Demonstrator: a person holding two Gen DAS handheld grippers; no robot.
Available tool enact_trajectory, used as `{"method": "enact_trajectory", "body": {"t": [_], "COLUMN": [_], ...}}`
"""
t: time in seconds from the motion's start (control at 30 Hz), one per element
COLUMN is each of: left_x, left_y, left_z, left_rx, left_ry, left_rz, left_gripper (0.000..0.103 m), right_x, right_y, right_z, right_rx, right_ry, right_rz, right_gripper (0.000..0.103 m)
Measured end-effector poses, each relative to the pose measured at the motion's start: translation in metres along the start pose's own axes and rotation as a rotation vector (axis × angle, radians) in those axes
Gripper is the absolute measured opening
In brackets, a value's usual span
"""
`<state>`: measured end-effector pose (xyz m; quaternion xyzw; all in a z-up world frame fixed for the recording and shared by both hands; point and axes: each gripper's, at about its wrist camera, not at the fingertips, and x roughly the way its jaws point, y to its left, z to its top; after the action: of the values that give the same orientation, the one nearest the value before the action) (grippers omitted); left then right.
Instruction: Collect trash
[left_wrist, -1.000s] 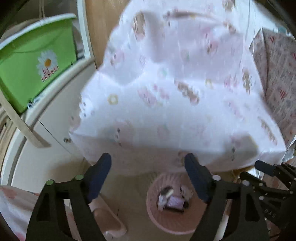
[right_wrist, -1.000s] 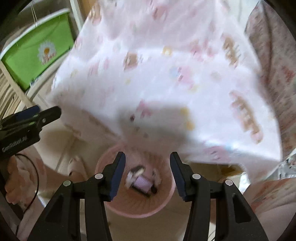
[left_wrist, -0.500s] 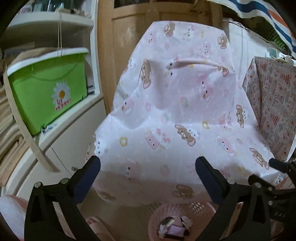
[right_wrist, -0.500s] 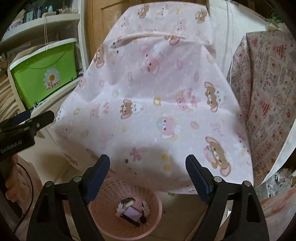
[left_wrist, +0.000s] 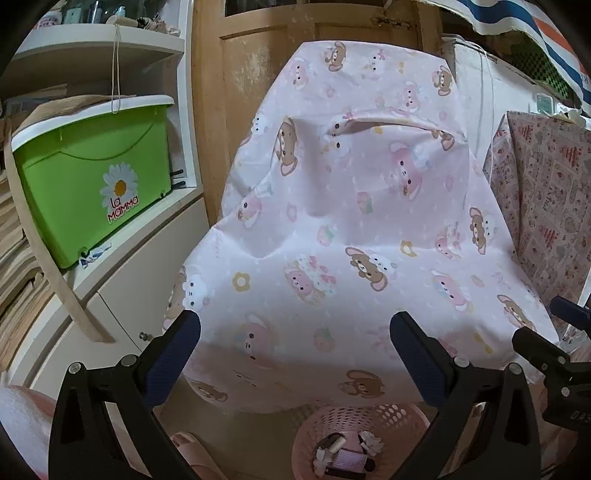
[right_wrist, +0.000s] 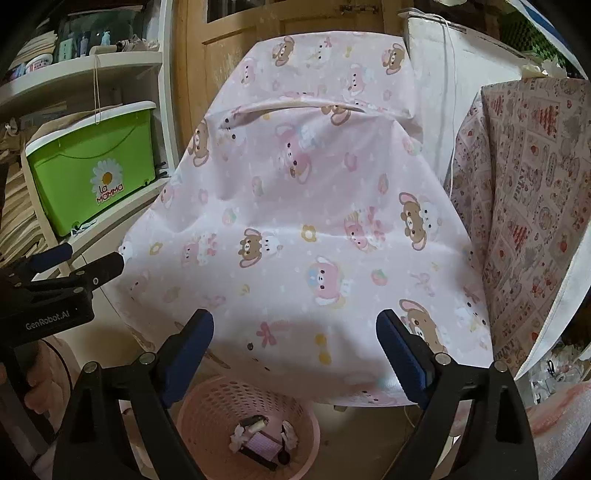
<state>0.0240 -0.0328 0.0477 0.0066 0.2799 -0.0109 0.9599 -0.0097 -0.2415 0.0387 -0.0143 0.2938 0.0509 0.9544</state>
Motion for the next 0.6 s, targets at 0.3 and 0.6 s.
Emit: {"method": "enact_trajectory", "body": {"t": [0.3,0.6], "left_x": [-0.0006,0.0005], "left_y": [-0.0023,-0.0037], "left_z": [-0.0002,-0.0005], "left_rx": [0.010,0.016], "left_ry": [-0.014,-0.006], "left_rz": [0.001,0.004], "left_gripper": [0.102,0.102], "right_x": [-0.0005,0.0009], "right_y": [-0.0052,-0.0081], "right_z": [0.0020,0.0018], "right_rx": [0.020,0.036], "right_ry": [-0.001,0.003], "right_rz": [-0.013,-0.024], "right_gripper": [0.091,0.091]}}
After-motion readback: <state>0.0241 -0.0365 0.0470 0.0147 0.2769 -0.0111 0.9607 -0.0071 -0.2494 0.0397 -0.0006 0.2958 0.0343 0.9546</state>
